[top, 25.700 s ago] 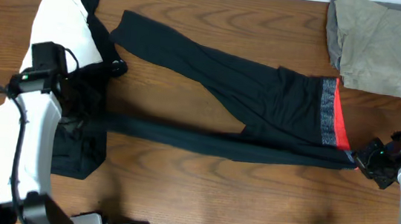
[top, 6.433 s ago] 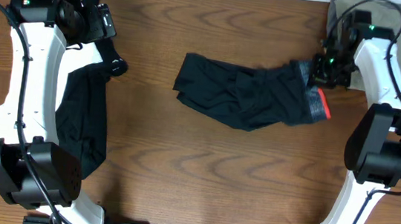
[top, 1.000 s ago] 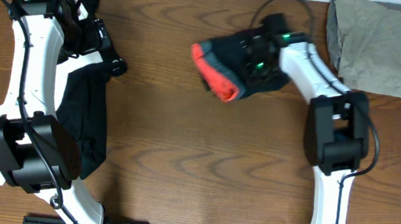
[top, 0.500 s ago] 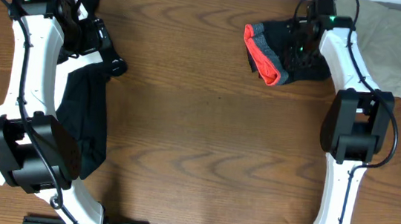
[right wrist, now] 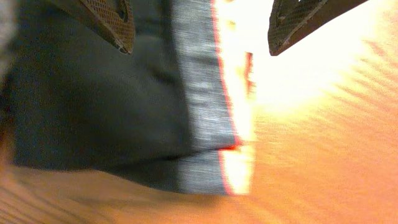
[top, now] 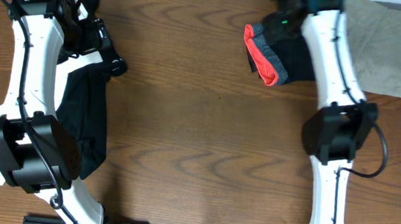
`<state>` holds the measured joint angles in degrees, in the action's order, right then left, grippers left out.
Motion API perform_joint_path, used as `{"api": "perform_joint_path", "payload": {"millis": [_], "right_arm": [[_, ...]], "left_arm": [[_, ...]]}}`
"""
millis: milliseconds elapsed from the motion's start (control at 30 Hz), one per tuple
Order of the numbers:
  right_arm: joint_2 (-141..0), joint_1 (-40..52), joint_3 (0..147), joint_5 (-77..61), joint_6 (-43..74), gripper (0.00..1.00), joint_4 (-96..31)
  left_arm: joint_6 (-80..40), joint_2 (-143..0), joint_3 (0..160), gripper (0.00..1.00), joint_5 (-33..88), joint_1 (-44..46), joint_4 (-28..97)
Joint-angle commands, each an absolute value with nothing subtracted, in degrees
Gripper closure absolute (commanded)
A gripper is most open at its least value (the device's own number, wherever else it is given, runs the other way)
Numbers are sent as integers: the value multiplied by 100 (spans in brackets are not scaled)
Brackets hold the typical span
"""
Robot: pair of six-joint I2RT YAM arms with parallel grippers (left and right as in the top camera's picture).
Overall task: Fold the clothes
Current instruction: 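Carry the leggings bundle with the right gripper to the top right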
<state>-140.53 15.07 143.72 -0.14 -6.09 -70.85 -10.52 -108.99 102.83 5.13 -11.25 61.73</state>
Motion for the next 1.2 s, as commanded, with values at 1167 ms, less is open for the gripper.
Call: {"api": "perform_joint_path", "payload": {"millis": [1167], "right_arm": [[-14317, 2093, 11378, 2561, 683, 41, -4130]], "left_arm": [[-1083, -10943, 10254, 2, 445, -1133, 6281]]}}
